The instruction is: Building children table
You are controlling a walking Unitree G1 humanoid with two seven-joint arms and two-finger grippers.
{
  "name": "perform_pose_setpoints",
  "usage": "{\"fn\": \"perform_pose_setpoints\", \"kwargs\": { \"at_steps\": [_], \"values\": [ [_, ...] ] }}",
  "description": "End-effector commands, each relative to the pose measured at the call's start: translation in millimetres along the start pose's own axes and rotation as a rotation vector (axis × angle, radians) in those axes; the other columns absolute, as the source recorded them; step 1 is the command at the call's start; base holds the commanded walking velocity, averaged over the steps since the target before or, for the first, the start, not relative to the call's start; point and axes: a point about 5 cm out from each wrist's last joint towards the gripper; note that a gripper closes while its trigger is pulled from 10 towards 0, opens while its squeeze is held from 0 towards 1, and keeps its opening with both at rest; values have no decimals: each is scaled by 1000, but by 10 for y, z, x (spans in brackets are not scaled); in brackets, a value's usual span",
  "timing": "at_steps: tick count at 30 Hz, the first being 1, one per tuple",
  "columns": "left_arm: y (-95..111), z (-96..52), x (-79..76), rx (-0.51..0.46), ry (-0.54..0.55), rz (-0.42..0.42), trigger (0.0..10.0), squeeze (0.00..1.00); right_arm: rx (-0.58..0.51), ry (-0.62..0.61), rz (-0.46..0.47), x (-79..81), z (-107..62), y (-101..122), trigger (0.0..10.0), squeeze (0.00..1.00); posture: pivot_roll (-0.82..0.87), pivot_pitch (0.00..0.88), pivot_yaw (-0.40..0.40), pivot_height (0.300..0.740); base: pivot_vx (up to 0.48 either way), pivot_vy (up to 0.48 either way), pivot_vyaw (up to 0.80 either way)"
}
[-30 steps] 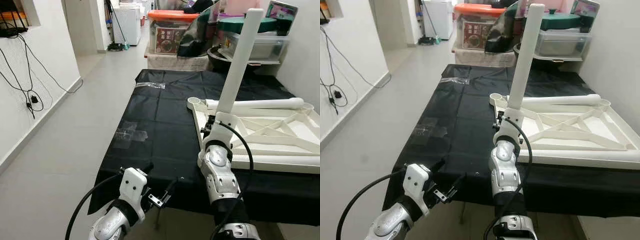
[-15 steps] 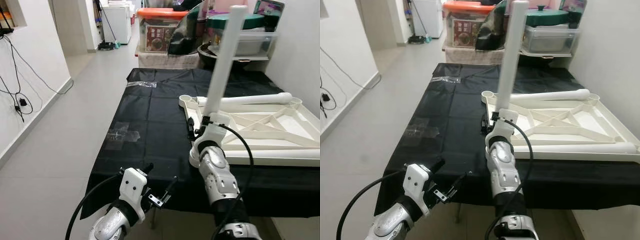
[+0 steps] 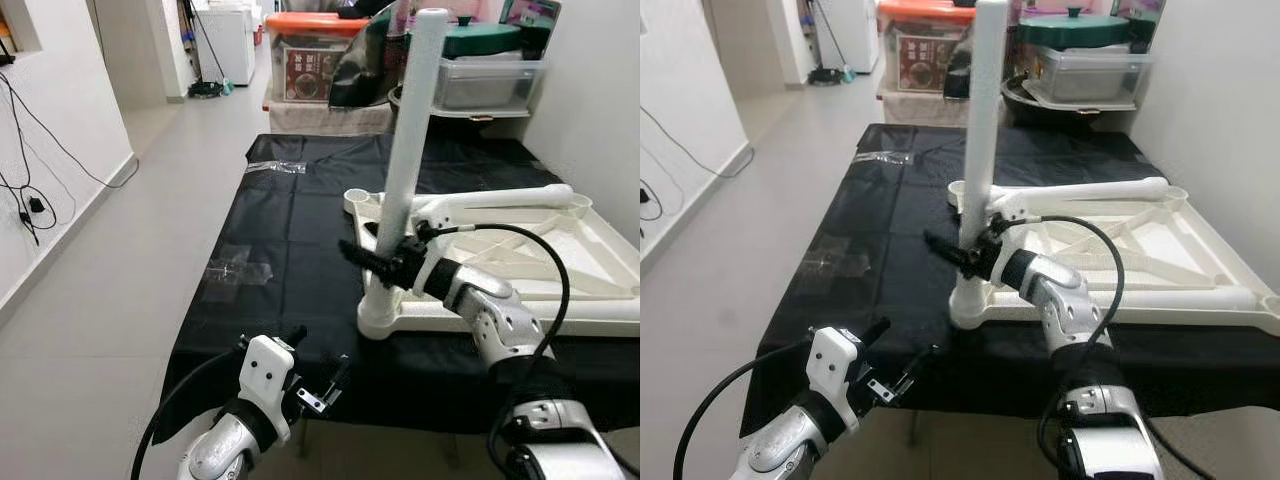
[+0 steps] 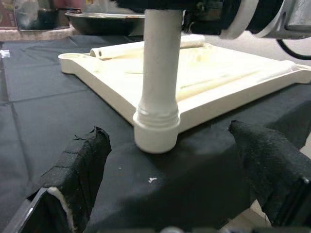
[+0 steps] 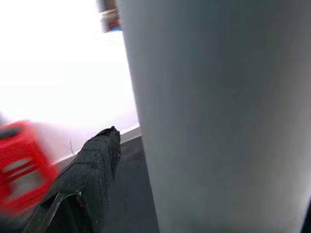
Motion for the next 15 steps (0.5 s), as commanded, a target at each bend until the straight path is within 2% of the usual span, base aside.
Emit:
{"fn": "perform_pose_setpoints", "kwargs": {
  "at_steps": [1,7,8,10,11,13,15],
  "values": [
    [-27,0,-3,10,-2,-2,10000,0,118,206,30,141,171,-112,10000,0,77,0,-37,740,0,0,0],
    [-23,-4,-3,10,1,-1,10000,0,156,271,33,179,229,-135,10000,0,93,0,-42,740,0,0,0],
    [-20,-6,-1,10,2,-1,10000,0,189,291,21,196,262,-176,3294,0,96,4,-40,740,0,0,0],
    [-20,-6,-1,10,2,-1,10000,0,189,291,21,196,262,-176,3294,0,96,4,-40,740,0,0,0],
    [-18,-8,0,10,2,0,10000,0,216,300,7,200,278,-215,0,0,95,5,-40,740,0,0,0],
    [-18,-7,0,11,2,0,10000,0,217,275,-4,182,288,-245,0,0,94,5,-38,740,0,0,0],
    [-19,-2,1,12,1,-1,10000,0,168,195,-7,122,287,-247,0,0,86,5,-38,740,0,0,0]
  ]
}}
Point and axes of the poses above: a point about 5 cm out from each wrist's last joint towards the gripper, its own z axis pointing out of the wrist towards the gripper, its own y axis along the axis of the wrist's last joint, x = y × z, and after that the axes turned 15 degrees about z, right-handed
